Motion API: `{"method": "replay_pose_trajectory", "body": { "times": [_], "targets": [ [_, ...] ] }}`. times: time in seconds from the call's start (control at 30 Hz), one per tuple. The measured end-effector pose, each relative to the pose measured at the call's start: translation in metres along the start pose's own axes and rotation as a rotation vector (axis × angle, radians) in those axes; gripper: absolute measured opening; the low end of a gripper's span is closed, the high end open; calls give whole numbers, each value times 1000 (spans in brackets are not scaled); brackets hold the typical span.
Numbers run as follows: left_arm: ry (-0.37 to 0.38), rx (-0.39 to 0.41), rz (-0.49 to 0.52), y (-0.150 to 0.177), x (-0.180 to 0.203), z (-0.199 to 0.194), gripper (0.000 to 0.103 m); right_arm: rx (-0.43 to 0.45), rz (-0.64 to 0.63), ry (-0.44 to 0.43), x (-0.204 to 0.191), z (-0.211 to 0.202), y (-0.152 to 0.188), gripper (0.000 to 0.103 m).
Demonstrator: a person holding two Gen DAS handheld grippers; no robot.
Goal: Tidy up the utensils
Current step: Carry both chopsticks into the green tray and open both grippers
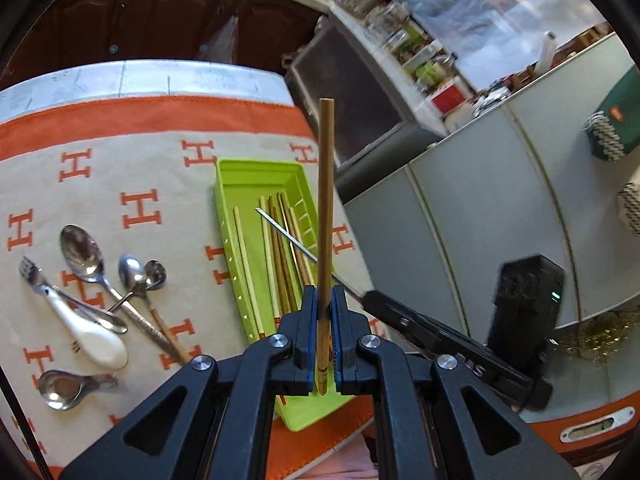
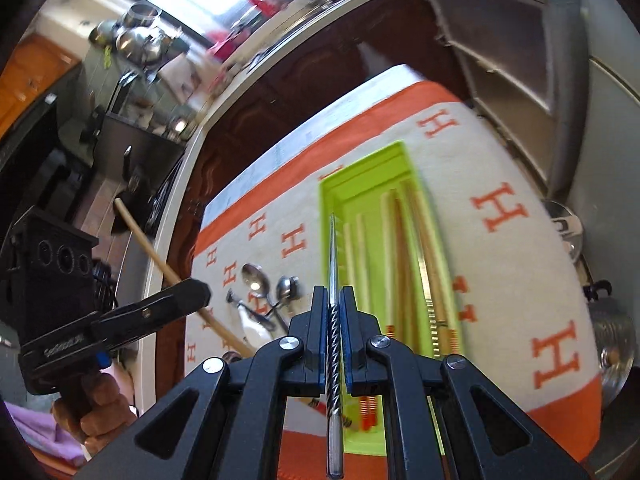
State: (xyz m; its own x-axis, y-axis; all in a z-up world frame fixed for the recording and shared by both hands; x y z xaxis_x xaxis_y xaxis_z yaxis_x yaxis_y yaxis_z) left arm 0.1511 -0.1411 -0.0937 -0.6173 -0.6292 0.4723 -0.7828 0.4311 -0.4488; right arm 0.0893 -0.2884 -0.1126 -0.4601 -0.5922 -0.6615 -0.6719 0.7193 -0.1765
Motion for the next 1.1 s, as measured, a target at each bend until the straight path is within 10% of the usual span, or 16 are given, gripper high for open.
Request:
{"method": "replay_pose_trajectory", "body": {
  "times": [0.37,0.9,1.1],
  "targets": [
    [-87,-228,-55,2,-30,105,14,7,126,76,48,34,-1,7],
    [-162,-183,-31,33,-31,61,25,-44,82,167,51,82,2,7],
    [-190,-154,-37,52,-30,42,33,-2,53,177,43,70,4,25]
  ]
}}
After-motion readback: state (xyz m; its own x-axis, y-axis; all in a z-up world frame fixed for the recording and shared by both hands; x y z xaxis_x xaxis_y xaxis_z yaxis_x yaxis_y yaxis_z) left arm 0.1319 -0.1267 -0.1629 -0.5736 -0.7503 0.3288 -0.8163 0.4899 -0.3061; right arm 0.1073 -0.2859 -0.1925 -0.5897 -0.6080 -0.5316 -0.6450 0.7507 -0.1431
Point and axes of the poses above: each gripper's, at about its wrist camera, not at the fingertips, and z roughly the way its jaws point, x to its right, y to its underside, the point moved 5 cm from there along z, roughly the way its jaws point, and after that the axes turned 13 degrees about z, right-handed, at the moved point
